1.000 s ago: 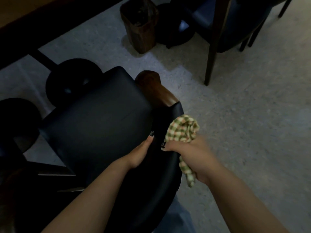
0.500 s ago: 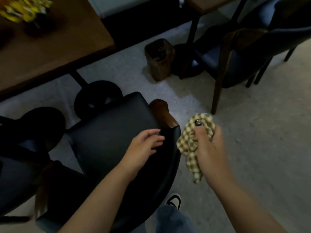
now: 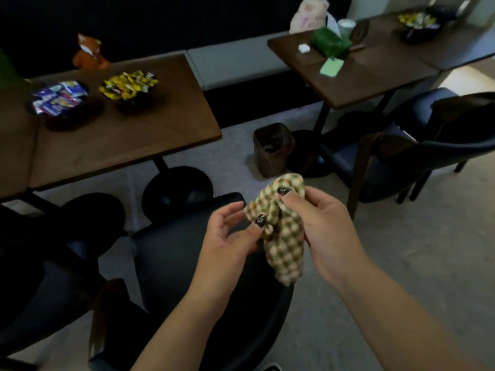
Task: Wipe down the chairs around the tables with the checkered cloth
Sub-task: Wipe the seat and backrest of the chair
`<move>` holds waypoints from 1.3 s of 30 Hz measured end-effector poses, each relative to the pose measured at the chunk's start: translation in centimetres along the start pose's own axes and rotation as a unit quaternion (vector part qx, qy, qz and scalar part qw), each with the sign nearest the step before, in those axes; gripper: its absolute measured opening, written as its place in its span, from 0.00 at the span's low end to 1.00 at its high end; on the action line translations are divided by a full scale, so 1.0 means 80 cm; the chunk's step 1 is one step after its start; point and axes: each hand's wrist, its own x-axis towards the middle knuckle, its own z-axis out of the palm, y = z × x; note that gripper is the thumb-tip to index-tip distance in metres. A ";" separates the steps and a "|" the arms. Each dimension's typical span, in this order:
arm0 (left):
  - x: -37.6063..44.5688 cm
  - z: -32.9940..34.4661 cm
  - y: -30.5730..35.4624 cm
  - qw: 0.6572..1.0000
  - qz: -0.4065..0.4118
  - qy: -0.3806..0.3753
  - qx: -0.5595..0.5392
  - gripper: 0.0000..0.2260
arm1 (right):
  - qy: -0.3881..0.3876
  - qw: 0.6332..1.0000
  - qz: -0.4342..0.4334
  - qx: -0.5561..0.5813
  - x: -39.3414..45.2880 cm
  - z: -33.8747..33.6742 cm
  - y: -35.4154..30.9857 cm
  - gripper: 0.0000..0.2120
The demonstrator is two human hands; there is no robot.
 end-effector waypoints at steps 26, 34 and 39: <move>0.089 0.048 0.157 0.879 0.243 0.011 0.410 0.06 | -0.172 0.937 -0.190 -0.238 0.119 -0.032 -0.096 0.07; 0.071 0.126 0.171 0.890 0.205 0.059 0.404 0.06 | -0.240 0.891 -0.333 -0.194 0.137 -0.099 -0.172 0.03; 0.065 0.128 0.183 0.781 0.204 0.117 0.579 0.06 | -0.307 0.870 -0.327 -0.204 0.158 -0.103 -0.194 0.05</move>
